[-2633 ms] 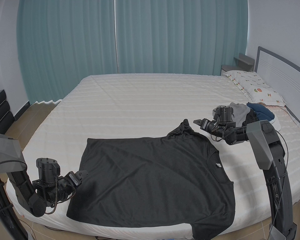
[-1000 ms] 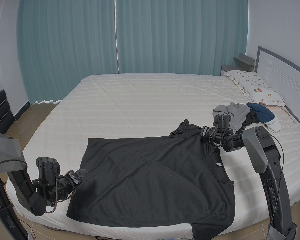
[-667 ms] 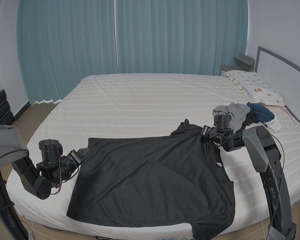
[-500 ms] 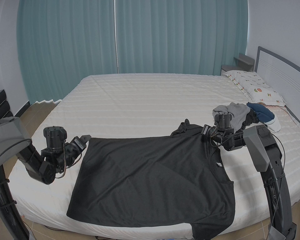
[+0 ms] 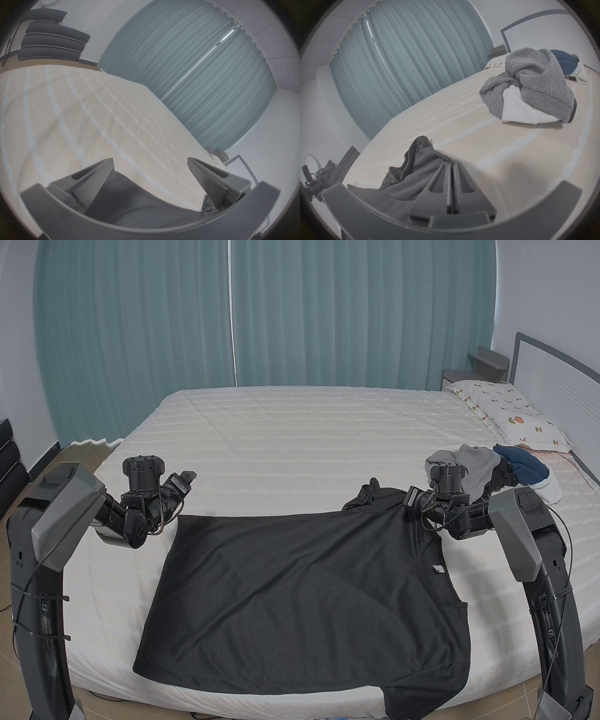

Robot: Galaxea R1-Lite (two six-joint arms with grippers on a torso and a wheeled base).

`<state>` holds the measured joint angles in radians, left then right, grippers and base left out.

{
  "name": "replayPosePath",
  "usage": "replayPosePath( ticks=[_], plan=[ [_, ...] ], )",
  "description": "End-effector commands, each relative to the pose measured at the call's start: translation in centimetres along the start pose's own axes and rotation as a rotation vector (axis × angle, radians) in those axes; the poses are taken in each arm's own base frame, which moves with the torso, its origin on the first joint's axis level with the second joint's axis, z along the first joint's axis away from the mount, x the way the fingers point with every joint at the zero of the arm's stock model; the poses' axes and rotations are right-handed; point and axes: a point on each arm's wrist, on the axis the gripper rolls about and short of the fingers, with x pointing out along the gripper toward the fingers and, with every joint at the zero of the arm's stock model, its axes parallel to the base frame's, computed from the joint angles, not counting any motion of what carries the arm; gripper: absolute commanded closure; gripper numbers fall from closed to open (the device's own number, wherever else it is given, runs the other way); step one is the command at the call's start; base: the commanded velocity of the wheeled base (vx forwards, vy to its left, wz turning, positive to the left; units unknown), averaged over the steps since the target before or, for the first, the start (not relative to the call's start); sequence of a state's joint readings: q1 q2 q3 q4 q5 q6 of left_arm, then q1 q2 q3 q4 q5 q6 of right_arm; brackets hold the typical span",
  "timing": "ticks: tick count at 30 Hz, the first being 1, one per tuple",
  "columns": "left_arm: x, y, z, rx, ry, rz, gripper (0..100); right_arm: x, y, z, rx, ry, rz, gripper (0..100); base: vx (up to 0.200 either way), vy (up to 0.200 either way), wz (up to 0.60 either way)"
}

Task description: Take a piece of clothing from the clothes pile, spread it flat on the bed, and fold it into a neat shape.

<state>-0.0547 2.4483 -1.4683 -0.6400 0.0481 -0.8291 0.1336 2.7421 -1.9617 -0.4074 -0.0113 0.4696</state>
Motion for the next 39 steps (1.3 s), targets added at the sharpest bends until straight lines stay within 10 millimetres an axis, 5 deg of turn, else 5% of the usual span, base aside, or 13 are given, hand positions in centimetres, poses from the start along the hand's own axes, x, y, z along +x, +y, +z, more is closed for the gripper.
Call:
replayPosePath(
  ticks=[1, 25, 26, 39],
  plan=[
    [3.7, 3.3, -1.8, -0.019, 0.021, 0.067, 0, -0.2, -0.2, 0.5, 0.006, -0.007, -0.007, 100, 0.0, 0.0, 0.0],
    [3.5, 3.1, -2.4, -0.022, 0.03, 0.081, 0, 0.0, -0.2, 0.1, 0.004, -0.006, -0.005, 100, 0.0, 0.0, 0.0],
    [3.5, 3.0, -2.4, -0.02, 0.033, 0.08, 100, 0.1, -0.2, 0.0, 0.006, -0.005, -0.006, 100, 0.0, 0.0, 0.0],
    [3.8, 2.7, -0.7, -0.073, -0.041, 0.055, 100, 0.3, 0.2, 0.4, 0.005, -0.049, 0.008, 100, 0.0, 0.0, 0.0]
  ],
)
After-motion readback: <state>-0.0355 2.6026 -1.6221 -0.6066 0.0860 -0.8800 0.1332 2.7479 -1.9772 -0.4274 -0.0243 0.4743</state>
